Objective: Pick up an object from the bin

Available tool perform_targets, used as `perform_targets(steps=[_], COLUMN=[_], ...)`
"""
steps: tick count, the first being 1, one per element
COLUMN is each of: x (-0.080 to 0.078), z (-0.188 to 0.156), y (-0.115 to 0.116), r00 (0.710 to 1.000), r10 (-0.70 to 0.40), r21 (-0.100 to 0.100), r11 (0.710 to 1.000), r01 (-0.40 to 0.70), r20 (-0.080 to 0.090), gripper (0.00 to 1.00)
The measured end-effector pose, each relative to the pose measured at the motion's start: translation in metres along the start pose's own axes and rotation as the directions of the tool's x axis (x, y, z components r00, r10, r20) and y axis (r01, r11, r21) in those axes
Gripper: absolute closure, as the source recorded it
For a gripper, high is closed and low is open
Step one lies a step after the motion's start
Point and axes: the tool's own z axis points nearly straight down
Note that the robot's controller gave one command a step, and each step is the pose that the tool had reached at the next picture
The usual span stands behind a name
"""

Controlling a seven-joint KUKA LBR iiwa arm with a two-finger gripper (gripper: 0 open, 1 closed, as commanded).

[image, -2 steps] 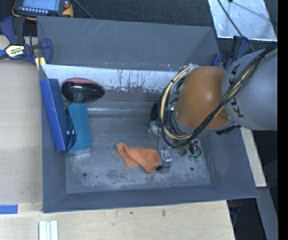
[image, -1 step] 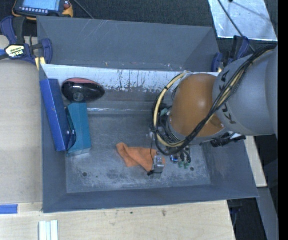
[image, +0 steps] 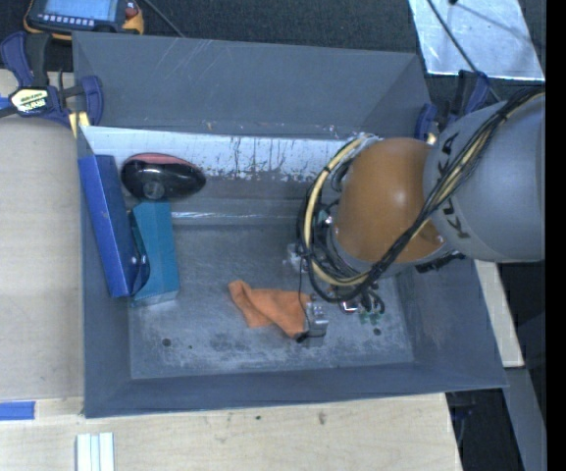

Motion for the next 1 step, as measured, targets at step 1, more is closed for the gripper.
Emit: perform_targets(steps=[1], x=[0.0068], z=[0.0284], y=[0.0042], r00=[0.997], r10=[0.081], r21=[0.000], r11=[0.997], r01=[-0.081], r20=[-0.004], gripper=[0.00])
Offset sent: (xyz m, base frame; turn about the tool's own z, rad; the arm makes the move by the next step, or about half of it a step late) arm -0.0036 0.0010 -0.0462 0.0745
